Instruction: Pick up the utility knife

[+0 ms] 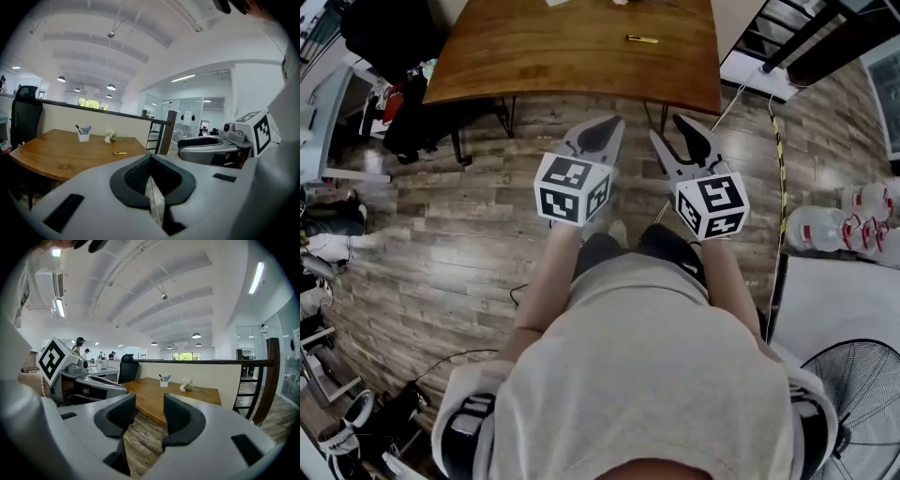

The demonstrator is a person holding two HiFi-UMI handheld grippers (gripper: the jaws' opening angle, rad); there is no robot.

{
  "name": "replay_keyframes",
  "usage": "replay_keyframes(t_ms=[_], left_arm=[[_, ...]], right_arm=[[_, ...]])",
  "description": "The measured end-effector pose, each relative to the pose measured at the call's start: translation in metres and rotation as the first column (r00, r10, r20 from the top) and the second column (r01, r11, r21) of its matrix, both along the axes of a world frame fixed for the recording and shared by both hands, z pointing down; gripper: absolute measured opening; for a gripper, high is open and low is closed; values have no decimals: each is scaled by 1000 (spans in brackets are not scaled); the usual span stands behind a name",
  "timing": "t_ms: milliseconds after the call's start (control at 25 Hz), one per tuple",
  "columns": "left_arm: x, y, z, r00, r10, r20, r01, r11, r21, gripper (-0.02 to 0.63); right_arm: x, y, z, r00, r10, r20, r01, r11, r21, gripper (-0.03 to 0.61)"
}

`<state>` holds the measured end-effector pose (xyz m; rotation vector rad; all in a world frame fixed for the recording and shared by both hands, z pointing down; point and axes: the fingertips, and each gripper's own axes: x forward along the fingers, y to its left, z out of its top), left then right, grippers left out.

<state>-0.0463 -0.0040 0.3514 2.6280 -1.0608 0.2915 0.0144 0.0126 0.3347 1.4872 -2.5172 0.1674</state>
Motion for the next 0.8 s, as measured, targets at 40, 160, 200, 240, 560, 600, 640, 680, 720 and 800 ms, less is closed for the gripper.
replay_keyframes(t_ms=[40, 160, 200, 240, 560, 600, 640, 680, 720, 800], left_arm=[[-1, -3, 3, 1000, 6, 0, -6, 1000, -4, 12], [-3, -13, 12, 1000, 17, 6, -17, 1000, -9, 12], [-4, -18, 14, 1000, 13, 8, -13, 1000, -10, 12], [-4, -22, 16, 1000, 7, 9, -7, 1000, -11, 12], [-3, -62, 29, 999, -23, 36, 24, 999, -37, 12], [-4, -70, 30, 999, -31, 40, 33, 999, -38, 12], [-4, -78, 31, 998, -41, 44, 43, 998, -40, 12], [-5, -87, 32, 997, -52, 48, 54, 998, -40, 12], [-5, -97, 32, 997, -64, 51, 66, 997, -40, 12], [-4, -119, 30, 995, -85, 57, 87, 996, -35, 12]], right_arm=[[-2, -4, 2, 1000, -1, -2, 1, 1000, -5, 181], [-6, -18, 9, 1000, -4, -3, 4, 1000, -23, 181], [-6, -22, 12, 1000, -6, -3, 6, 1000, -31, 181], [-6, -26, 15, 1000, -7, -4, 7, 999, -38, 181], [3, -80, 23, 1000, -16, 1, 16, 999, -44, 188], [4, -90, 24, 1000, -20, 3, 20, 999, -41, 197], [5, -99, 25, 1000, -27, 4, 27, 999, -39, 207], [6, -110, 25, 999, -35, 6, 35, 999, -38, 216], [7, -120, 25, 999, -44, 7, 44, 998, -36, 222], [9, -143, 23, 998, -62, 9, 63, 998, -28, 231]])
